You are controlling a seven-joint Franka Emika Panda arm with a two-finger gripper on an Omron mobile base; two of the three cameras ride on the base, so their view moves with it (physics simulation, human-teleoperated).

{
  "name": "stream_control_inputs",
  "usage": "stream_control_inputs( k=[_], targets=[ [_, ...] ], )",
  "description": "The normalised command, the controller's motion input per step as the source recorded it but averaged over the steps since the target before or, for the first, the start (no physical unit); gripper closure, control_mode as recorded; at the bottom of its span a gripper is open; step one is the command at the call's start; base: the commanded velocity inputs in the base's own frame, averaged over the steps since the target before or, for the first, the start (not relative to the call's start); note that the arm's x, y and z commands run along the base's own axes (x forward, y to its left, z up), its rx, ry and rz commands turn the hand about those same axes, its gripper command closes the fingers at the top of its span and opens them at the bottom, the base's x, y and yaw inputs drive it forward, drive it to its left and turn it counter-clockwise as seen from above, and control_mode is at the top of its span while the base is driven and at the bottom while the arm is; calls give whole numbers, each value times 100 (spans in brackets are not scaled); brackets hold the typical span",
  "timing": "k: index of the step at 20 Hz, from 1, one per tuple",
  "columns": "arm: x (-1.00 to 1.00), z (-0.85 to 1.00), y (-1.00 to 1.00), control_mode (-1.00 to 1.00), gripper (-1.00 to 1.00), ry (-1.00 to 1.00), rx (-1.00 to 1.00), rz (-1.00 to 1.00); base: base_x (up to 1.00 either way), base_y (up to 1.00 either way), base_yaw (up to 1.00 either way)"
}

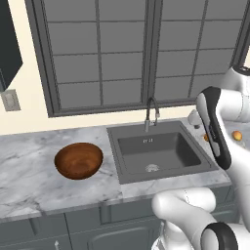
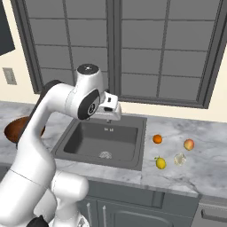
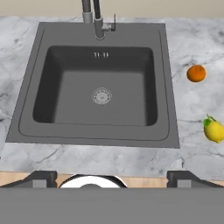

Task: There is a mixed pile of frozen fruits and vegetables on the counter. Locate all the frozen vegetables and place the items in a bowl on the counter. Take all the frozen fruits and defrost them in a running sink.

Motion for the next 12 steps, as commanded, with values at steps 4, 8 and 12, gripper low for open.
stream_control_inputs(
  k=[4, 8, 12],
  targets=[
    [0, -6, -33, -100, -100, 6, 0, -2, 0, 0, 0],
    [0, -8, -32, -100, -100, 7, 0, -2, 0, 0, 0],
    [0, -10, -34, -100, -100, 10, 0, -3, 0, 0, 0]
  ],
)
